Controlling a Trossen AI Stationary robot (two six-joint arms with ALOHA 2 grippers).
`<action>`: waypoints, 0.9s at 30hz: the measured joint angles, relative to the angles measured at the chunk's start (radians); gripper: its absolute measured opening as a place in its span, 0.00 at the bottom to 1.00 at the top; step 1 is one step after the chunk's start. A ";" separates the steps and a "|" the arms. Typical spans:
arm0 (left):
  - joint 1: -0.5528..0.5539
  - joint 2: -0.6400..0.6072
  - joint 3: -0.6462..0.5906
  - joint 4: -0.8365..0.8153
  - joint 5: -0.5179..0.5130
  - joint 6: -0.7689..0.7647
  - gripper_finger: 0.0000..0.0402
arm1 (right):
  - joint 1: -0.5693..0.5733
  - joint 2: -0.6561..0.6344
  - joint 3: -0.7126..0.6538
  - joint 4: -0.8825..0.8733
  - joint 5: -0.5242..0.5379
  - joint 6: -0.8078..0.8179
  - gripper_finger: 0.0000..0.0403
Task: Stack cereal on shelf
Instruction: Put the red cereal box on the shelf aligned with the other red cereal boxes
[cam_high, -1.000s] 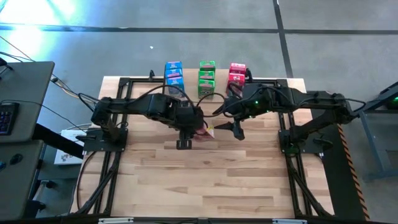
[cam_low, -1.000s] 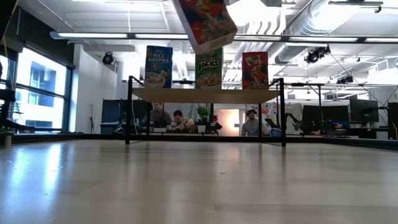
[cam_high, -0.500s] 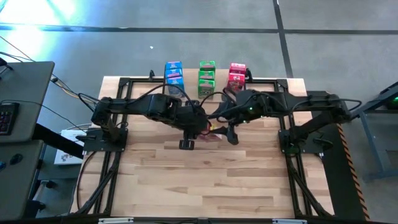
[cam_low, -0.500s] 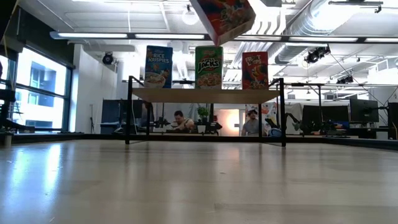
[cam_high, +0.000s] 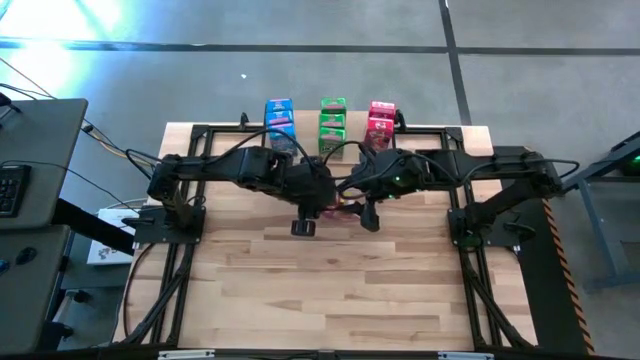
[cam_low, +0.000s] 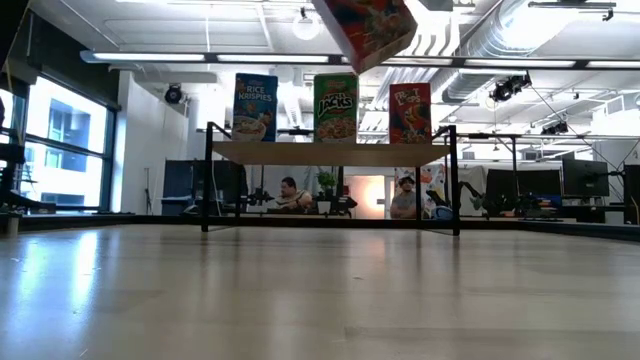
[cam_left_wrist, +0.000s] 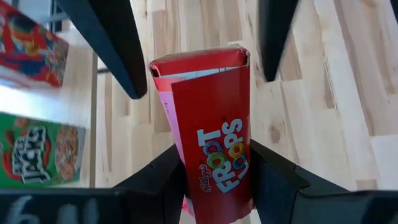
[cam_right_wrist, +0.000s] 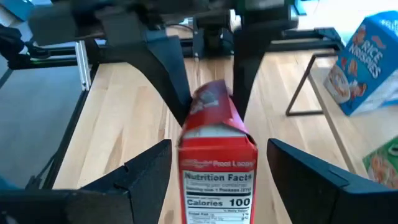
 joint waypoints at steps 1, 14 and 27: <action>0.000 0.000 0.000 0.010 0.000 0.006 0.36 | 0.000 0.000 0.000 -0.011 0.003 0.006 0.64; 0.000 0.001 0.017 0.043 -0.004 0.022 0.36 | 0.000 -0.001 0.000 -0.024 0.038 0.071 0.58; 0.000 0.001 0.017 0.046 -0.016 -0.011 0.36 | 0.000 -0.001 0.000 -0.021 0.030 0.094 0.39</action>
